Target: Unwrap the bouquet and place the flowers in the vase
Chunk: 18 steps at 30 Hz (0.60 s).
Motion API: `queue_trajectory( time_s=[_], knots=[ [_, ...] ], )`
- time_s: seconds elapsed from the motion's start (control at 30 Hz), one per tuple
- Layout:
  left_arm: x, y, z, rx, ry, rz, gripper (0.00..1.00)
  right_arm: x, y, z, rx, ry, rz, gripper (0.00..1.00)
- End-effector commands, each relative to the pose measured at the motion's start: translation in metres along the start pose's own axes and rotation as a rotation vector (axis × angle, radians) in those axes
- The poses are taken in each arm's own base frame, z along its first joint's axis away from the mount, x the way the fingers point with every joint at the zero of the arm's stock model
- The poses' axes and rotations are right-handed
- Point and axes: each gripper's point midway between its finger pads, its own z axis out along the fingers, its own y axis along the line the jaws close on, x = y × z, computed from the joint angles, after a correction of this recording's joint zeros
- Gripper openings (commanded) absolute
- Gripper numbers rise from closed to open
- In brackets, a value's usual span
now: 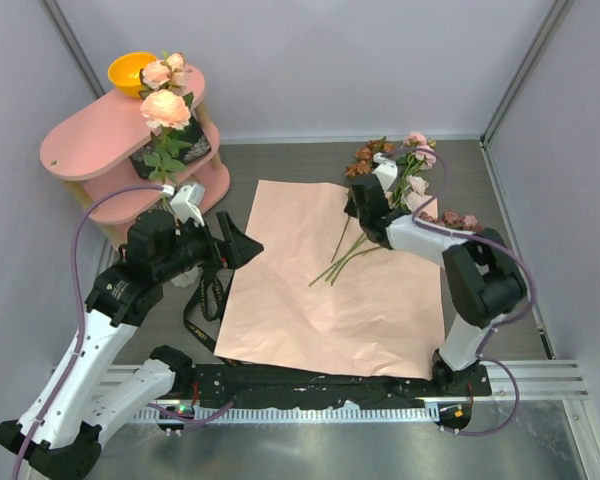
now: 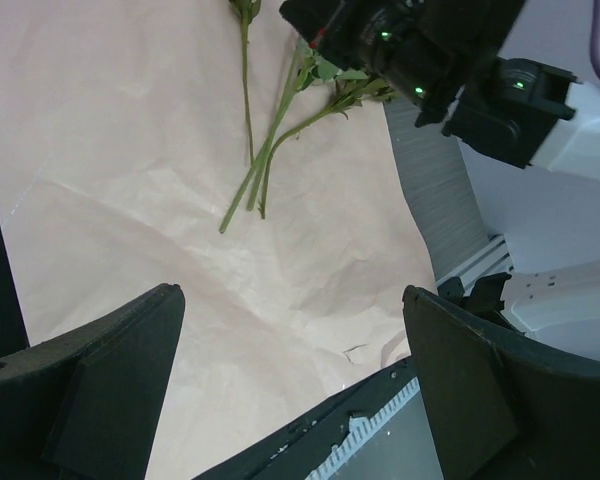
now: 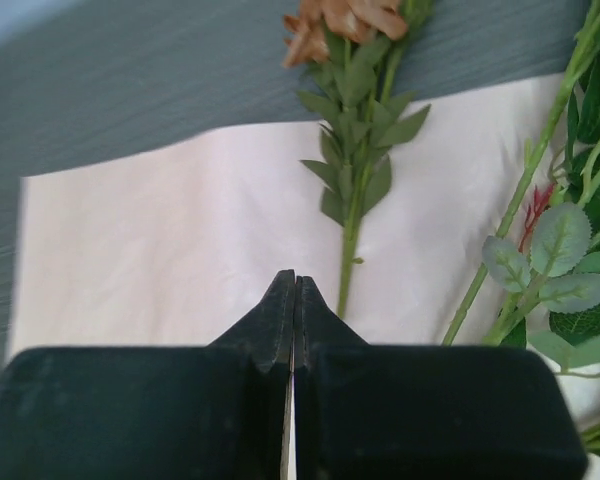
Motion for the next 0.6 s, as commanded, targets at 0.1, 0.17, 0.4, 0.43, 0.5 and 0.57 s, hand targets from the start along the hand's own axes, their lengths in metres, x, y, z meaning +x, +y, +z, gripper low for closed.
queue_trajectory(
  time_s=[0.1,0.17,0.4,0.43,0.5,0.57],
  knots=[
    [-0.003,-0.019,0.005,0.104,0.002,-0.042,0.99,-0.088,0.071,-0.112,-0.554,-0.259,0.056,0.01],
    [-0.010,-0.041,0.004,0.221,-0.024,-0.065,1.00,-0.087,0.079,-0.137,-0.683,-0.300,0.007,0.01],
    [-0.038,-0.066,0.010,0.347,-0.114,-0.092,1.00,-0.072,0.100,-0.235,-1.115,-0.326,-0.128,0.01],
    [-0.039,-0.066,0.015,0.341,-0.110,-0.101,1.00,-0.074,0.099,-0.245,-1.135,-0.342,-0.147,0.01],
    [-0.041,-0.068,0.024,0.357,-0.093,-0.132,1.00,-0.077,0.095,-0.241,-1.088,-0.336,-0.150,0.01],
    [-0.042,-0.069,0.032,0.371,-0.084,-0.155,1.00,-0.093,0.074,-0.198,-0.826,-0.345,-0.061,0.07]
  ],
)
